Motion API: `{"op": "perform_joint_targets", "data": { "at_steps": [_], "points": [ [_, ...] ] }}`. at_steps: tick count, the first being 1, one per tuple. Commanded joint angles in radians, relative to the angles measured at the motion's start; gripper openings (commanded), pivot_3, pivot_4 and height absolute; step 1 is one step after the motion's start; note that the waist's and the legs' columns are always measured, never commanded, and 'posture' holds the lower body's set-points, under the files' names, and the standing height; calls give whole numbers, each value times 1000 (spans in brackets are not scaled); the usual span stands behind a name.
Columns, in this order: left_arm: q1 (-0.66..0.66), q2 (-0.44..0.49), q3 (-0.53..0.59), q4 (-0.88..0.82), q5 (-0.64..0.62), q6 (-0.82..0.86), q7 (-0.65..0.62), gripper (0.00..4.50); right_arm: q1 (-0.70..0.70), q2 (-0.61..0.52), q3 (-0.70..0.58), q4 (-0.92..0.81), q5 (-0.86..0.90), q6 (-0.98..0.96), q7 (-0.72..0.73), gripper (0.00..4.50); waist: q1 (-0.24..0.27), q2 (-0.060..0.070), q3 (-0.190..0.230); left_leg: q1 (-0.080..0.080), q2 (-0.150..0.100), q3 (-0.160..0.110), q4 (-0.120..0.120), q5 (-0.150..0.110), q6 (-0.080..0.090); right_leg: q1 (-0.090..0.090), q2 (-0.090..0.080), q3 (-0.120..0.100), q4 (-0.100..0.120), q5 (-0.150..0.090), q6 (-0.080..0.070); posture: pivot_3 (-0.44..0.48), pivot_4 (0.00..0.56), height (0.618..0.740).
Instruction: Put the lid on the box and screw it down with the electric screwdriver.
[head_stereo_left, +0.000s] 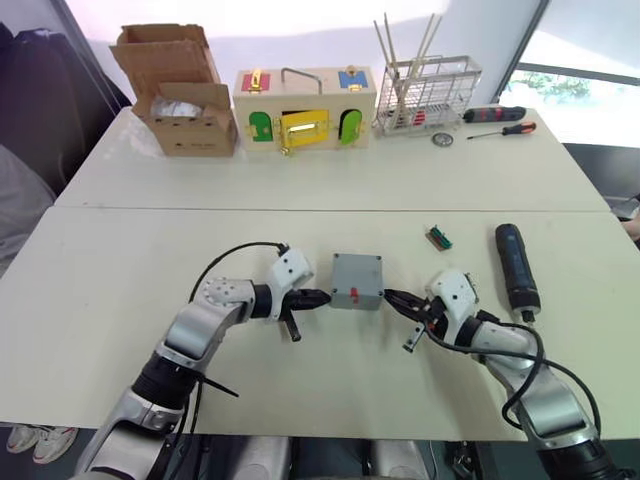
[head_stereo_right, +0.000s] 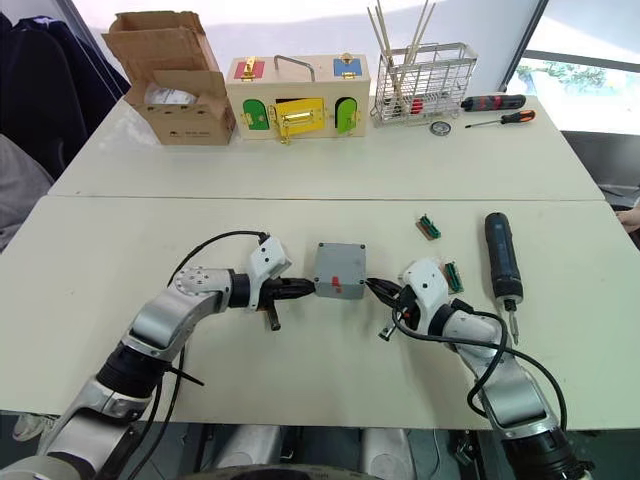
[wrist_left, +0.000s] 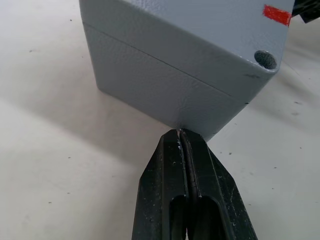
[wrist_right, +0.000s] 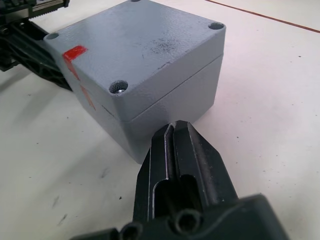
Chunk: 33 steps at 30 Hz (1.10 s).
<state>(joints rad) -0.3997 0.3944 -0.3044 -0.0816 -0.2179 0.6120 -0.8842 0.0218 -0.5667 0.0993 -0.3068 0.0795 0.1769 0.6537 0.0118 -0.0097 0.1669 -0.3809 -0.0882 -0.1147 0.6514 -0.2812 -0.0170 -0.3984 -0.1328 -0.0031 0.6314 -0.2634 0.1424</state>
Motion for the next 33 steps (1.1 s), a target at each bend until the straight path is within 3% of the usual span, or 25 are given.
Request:
{"op": "perform_joint_targets", "data": {
  "at_steps": [1,10,14,22,25,29,31,32,33],
  "points": [
    [-4,-21,-17,-54,-23,-2,-5,0,-11,7,24,-21,1,-37,22,40,0,0,0,0,0,0,0,0,0,0,0,0,0,0,0,0,150,734],
    [-31,21,45,2,50,-27,92,0,38,-18,-25,-40,-1,-39,18,40,0,0,0,0,0,0,0,0,0,0,0,0,0,0,0,0,150,734],
    [-30,70,173,-31,-17,18,103,0,133,-63,-124,-78,29,-41,30,40,-1,0,0,0,0,0,0,0,0,0,0,0,0,0,0,0,150,734],
    [12,206,277,-314,-295,164,-87,0,272,-7,-367,-284,233,150,-59,40,2,0,0,0,0,0,0,0,0,0,0,0,0,0,0,0,150,734],
    [-7,231,229,-414,-369,216,-125,0,332,19,-447,-357,307,245,-94,918,3,0,0,-1,1,-1,0,0,1,0,0,0,0,0,0,0,150,734],
    [-43,224,119,-434,-335,177,-141,0,333,13,-527,-349,361,326,-126,3007,1,0,0,2,0,0,1,-1,1,3,-1,1,-1,0,-1,0,150,734],
    [-60,215,75,-422,-306,157,-131,0,302,14,-545,-327,386,360,-144,3844,-1,0,0,3,0,1,0,-1,1,4,0,1,-1,0,-1,0,150,734],
    [-66,212,57,-412,-293,145,-130,0,283,16,-544,-309,393,375,-152,4164,-2,0,0,3,1,1,0,-1,1,3,0,1,-1,0,-1,0,150,734],
    [-71,206,43,-400,-284,135,-128,0,266,16,-535,-289,391,383,-157,4164,-2,0,0,4,1,1,-1,-1,1,3,0,1,-1,0,-1,0,150,734]
  ]
}}
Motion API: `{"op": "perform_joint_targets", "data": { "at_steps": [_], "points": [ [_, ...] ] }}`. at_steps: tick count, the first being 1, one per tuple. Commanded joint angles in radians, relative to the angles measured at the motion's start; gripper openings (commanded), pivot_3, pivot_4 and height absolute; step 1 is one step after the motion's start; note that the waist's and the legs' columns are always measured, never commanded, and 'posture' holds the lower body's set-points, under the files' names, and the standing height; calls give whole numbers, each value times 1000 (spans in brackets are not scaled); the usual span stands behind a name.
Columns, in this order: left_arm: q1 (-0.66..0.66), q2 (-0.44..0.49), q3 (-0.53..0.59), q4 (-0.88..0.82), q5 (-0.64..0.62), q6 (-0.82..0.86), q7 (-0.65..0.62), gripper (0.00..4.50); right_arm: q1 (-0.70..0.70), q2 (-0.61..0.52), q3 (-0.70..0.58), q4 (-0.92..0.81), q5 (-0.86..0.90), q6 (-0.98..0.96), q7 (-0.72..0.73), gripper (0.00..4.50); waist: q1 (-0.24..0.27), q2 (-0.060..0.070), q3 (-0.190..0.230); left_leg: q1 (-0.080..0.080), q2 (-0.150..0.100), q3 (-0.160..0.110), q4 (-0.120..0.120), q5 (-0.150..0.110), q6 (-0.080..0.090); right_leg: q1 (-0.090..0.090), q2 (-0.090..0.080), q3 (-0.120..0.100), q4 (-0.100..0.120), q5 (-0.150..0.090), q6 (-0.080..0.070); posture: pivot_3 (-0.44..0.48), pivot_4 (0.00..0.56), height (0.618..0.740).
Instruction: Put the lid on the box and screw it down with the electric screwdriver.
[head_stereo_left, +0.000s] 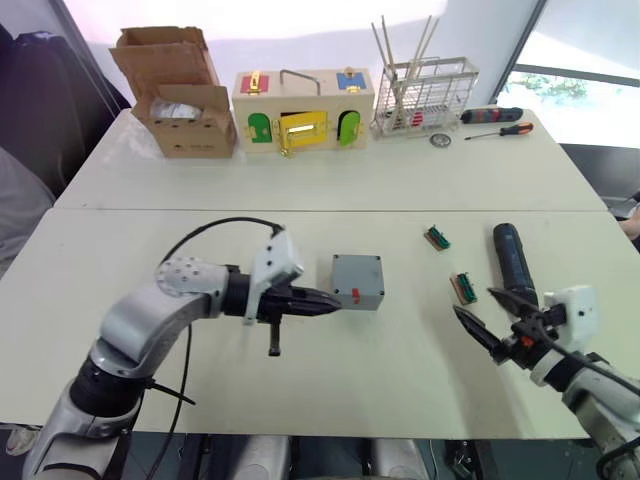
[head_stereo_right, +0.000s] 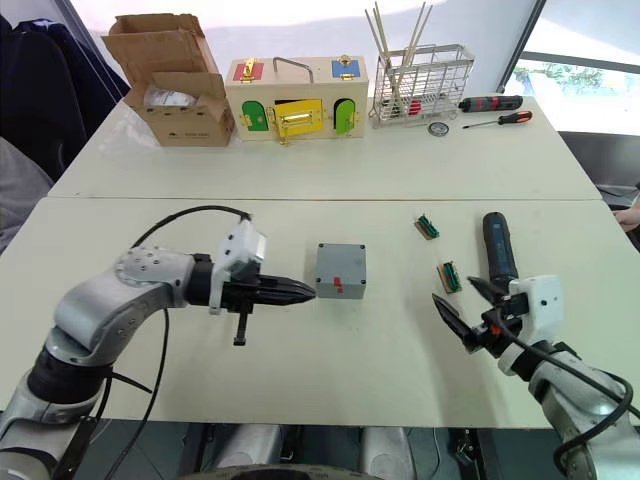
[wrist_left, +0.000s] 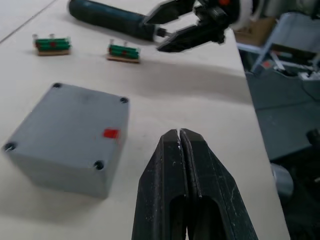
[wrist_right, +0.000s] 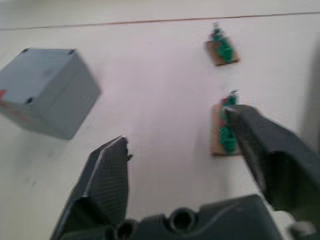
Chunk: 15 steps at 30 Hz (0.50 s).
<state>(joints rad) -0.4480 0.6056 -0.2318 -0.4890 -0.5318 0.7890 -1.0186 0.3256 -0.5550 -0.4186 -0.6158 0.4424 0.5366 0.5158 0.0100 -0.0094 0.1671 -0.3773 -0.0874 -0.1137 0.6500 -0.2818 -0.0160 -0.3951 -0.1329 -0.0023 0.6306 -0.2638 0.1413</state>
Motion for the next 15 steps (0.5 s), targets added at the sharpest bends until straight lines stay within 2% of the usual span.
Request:
{"op": "perform_joint_targets", "data": {
  "at_steps": [1,8,10,11,15],
  "points": [
    [-27,-11,-40,19,38,-52,9,0,-54,5,-6,39,25,31,-24,4164,2,0,0,0,0,0,-1,0,0,0,0,0,0,0,0,0,150,734],
    [-16,-43,-47,38,51,-78,42,0,-154,27,-1,154,70,94,-45,4164,3,0,0,-1,0,0,-1,0,0,-1,0,0,-1,0,0,0,150,734],
    [-7,-54,-41,30,43,-68,59,0,-177,18,7,184,59,90,-45,3552,3,0,0,-1,0,0,0,0,0,-1,0,0,0,0,0,0,150,734],
    [-3,-59,-39,26,39,-64,66,0,-187,16,14,191,55,91,-47,3434,2,0,0,-1,0,0,0,0,0,-1,0,0,0,0,0,0,150,734],
    [9,-64,-36,15,35,-56,85,0,-201,8,36,208,34,85,-47,3434,2,0,0,-1,0,0,-1,0,0,-1,0,0,0,0,0,0,150,734]
  ]
}}
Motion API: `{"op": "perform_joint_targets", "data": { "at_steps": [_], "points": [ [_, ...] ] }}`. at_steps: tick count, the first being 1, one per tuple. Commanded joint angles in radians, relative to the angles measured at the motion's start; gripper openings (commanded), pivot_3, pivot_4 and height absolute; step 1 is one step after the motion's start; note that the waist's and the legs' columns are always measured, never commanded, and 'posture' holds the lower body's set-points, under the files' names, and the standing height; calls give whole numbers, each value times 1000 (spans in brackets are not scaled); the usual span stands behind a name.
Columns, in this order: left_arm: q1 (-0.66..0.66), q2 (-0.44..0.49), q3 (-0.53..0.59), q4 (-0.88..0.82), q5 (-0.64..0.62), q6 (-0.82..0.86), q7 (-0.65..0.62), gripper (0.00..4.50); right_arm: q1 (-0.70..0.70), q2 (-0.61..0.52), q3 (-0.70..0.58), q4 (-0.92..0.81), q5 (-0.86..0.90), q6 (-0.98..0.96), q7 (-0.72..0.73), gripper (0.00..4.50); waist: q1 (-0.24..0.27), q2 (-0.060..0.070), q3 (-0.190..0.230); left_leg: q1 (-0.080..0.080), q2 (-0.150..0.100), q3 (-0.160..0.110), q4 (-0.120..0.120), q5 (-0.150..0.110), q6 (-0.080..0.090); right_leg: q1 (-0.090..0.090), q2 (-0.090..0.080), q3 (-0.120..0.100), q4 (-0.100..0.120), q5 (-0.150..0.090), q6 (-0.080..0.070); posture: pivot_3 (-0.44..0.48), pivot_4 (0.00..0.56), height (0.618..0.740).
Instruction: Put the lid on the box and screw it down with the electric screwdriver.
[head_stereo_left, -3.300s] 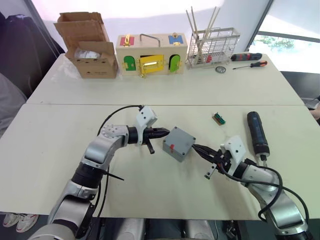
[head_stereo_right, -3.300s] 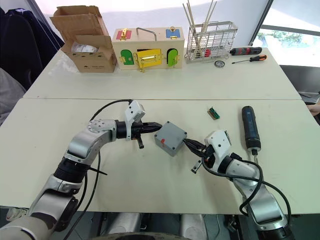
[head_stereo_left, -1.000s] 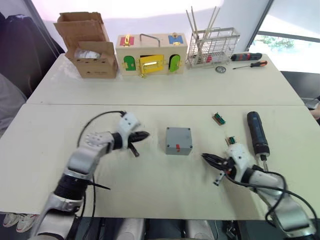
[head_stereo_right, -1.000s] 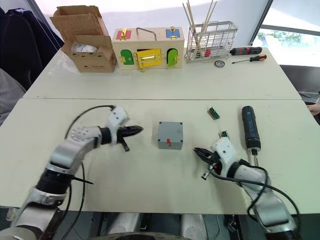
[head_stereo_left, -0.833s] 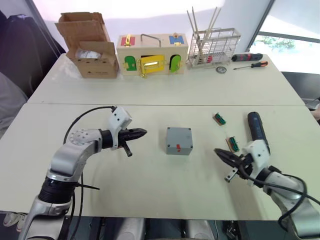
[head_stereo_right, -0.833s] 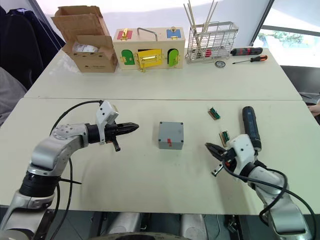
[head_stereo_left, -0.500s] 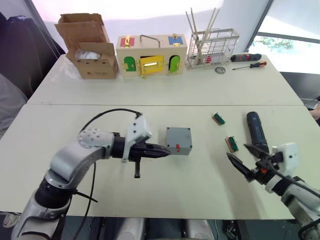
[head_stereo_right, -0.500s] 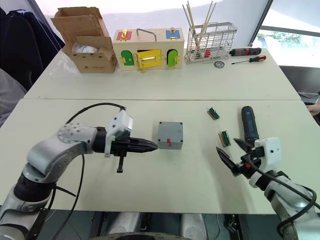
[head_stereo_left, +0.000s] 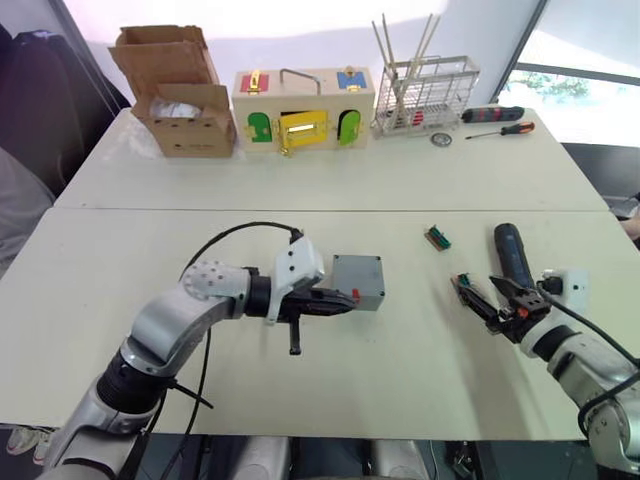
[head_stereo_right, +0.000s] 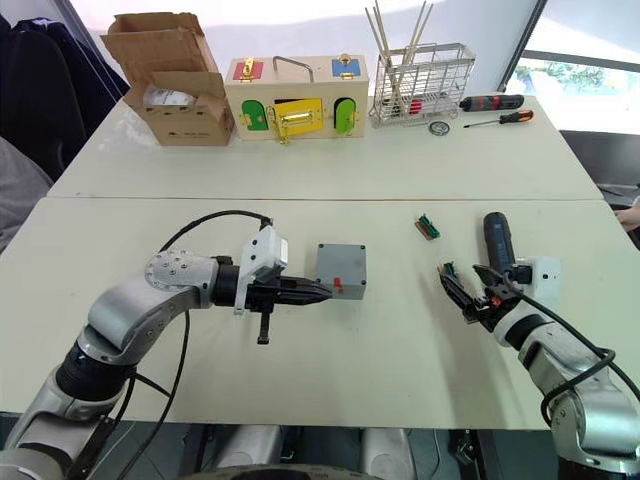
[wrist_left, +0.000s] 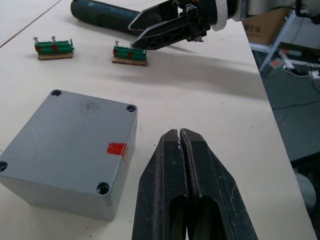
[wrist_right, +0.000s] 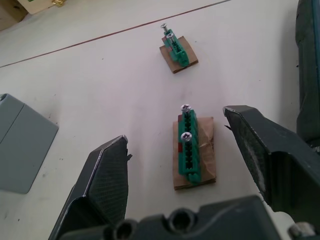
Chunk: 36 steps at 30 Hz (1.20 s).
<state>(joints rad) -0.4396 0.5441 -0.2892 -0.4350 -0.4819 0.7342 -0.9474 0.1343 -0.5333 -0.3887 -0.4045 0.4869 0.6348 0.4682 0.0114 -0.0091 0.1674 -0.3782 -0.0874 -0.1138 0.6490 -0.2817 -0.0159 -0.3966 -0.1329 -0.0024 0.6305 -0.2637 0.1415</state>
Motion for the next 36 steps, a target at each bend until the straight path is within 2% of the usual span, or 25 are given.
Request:
{"op": "perform_joint_targets", "data": {
  "at_steps": [1,10,11,13,14,18,30,36],
  "points": [
    [3,-2,22,-42,-17,0,18,0,-9,-14,7,-3,-11,-14,2,3434,1,0,0,0,0,0,0,0,0,0,0,0,0,0,0,0,150,734],
    [7,-3,22,-35,-20,-8,46,0,-31,-20,32,42,-50,-28,2,3434,0,0,0,0,0,0,0,0,0,0,0,0,0,0,0,0,150,734],
    [6,-4,20,-32,-18,-11,46,0,-33,-19,33,46,-53,-30,2,2947,0,0,0,0,0,0,0,0,0,0,0,0,0,0,0,0,150,734],
    [6,-4,18,-29,-15,-14,48,0,-35,-17,35,50,-56,-33,3,2386,1,0,0,0,0,0,0,0,0,0,0,0,0,0,0,0,150,734],
    [6,-4,16,-30,-13,-15,49,0,-34,-18,36,52,-58,-35,5,1965,1,0,0,0,0,0,0,0,0,0,0,0,0,0,0,0,150,734],
    [8,-3,15,-32,-12,-18,52,0,-37,-13,35,57,-62,-38,1,45,1,0,0,0,0,0,0,0,0,0,0,0,0,0,0,0,150,734],
    [17,3,14,-34,-13,-19,54,0,-31,13,4,21,-24,-26,-21,45,1,0,0,0,0,0,0,0,0,0,0,0,0,0,0,0,150,734],
    [16,5,23,-21,-16,-24,47,0,-33,33,-71,-64,90,23,-47,45,1,1,0,0,0,0,0,0,0,0,0,0,0,0,0,0,150,734]
  ]
}}
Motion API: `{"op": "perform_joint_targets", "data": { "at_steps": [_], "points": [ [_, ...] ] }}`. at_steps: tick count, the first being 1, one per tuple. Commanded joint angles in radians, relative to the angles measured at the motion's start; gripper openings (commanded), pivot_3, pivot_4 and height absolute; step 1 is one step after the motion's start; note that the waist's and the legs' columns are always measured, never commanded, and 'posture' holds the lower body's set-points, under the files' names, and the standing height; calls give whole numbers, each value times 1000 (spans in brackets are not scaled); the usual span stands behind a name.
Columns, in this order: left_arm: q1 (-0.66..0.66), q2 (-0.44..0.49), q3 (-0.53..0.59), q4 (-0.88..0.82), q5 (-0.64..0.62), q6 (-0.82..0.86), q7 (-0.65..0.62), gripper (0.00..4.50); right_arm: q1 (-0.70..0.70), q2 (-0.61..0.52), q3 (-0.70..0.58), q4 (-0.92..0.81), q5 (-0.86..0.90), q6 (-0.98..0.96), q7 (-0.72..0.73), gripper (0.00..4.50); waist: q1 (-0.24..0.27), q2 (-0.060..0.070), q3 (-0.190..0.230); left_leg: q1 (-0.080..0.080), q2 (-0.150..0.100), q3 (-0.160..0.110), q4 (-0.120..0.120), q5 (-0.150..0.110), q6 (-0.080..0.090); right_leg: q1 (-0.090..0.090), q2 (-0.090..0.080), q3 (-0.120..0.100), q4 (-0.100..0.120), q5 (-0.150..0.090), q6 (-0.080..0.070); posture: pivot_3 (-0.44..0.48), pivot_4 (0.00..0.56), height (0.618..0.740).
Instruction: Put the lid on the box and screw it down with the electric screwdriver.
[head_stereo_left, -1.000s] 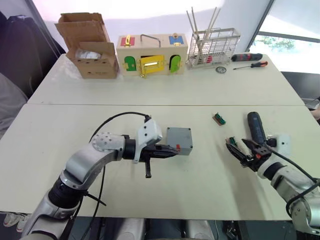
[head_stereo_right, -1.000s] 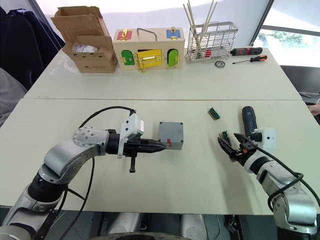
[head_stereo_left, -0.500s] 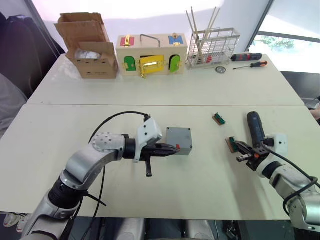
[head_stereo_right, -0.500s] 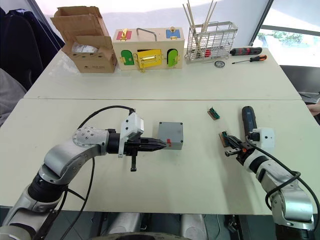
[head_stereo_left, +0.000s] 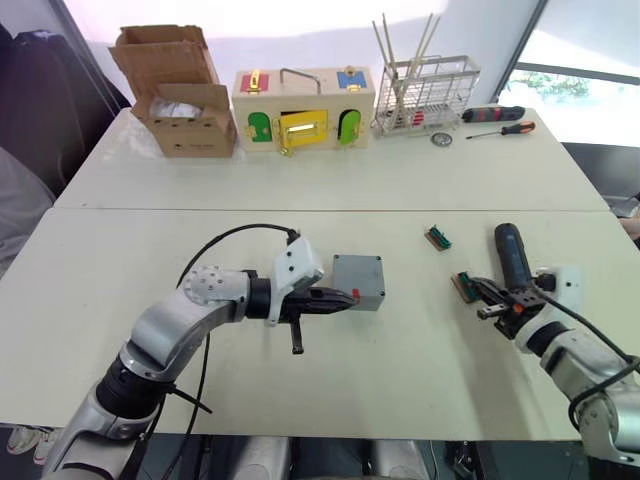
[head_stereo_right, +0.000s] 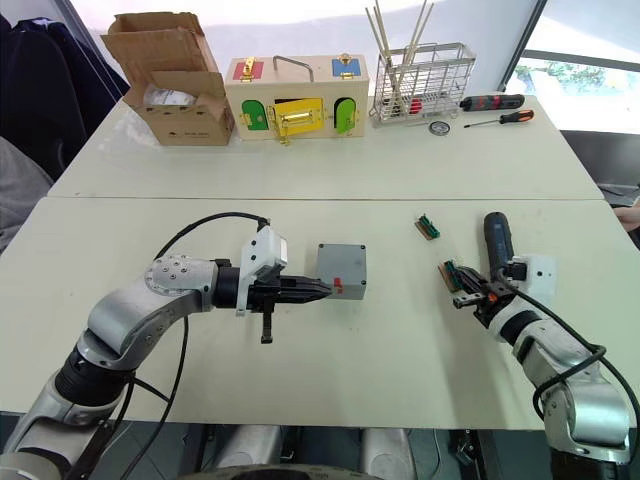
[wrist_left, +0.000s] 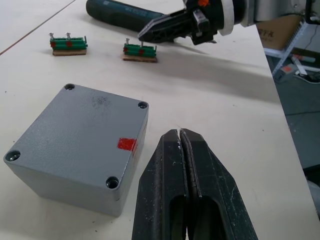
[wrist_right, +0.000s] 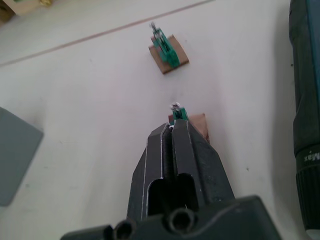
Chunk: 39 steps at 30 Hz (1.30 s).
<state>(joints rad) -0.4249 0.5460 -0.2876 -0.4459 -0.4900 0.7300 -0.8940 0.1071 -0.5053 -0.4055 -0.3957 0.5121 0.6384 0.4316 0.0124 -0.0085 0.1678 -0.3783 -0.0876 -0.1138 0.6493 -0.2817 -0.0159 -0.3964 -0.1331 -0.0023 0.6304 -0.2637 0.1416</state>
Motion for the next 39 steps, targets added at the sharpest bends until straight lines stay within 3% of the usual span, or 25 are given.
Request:
{"op": "perform_joint_targets", "data": {
  "at_steps": [1,5,9,13,20,26,39],
  "points": [
    [0,2,24,-8,-8,-21,-6,0,0,3,-59,-86,75,25,-11,45,0,0,0,0,0,0,0,0,0,0,0,0,0,0,0,0,150,734],
    [-5,20,52,7,-7,-23,-6,0,-28,-14,-74,-147,135,41,-7,45,-2,1,1,0,0,0,0,0,0,0,0,0,0,0,0,0,150,734],
    [-4,70,139,38,-27,7,4,0,-148,-67,20,-200,186,93,21,45,-11,5,3,0,0,1,0,0,0,-1,0,0,0,0,0,0,150,734],
    [7,117,206,84,-26,20,11,0,-272,-66,166,-150,184,130,50,45,-9,4,4,0,1,0,-1,0,0,-1,2,0,0,0,0,0,150,734],
    [69,151,219,-2,-56,54,15,0,-366,-46,345,10,66,32,130,45,0,3,5,-13,-1,0,3,3,-5,-11,-1,0,0,0,0,0,150,734],
    [97,133,218,-50,-71,79,64,0,-379,-42,368,61,35,-4,165,45,-3,3,5,-13,0,-1,2,3,-5,-12,0,0,1,0,0,0,150,734],
    [82,116,188,-48,-73,75,72,0,-348,-28,325,5,73,21,150,45,-4,3,5,-13,0,-1,3,3,-5,-12,0,0,1,1,0,0,150,734]
  ]
}}
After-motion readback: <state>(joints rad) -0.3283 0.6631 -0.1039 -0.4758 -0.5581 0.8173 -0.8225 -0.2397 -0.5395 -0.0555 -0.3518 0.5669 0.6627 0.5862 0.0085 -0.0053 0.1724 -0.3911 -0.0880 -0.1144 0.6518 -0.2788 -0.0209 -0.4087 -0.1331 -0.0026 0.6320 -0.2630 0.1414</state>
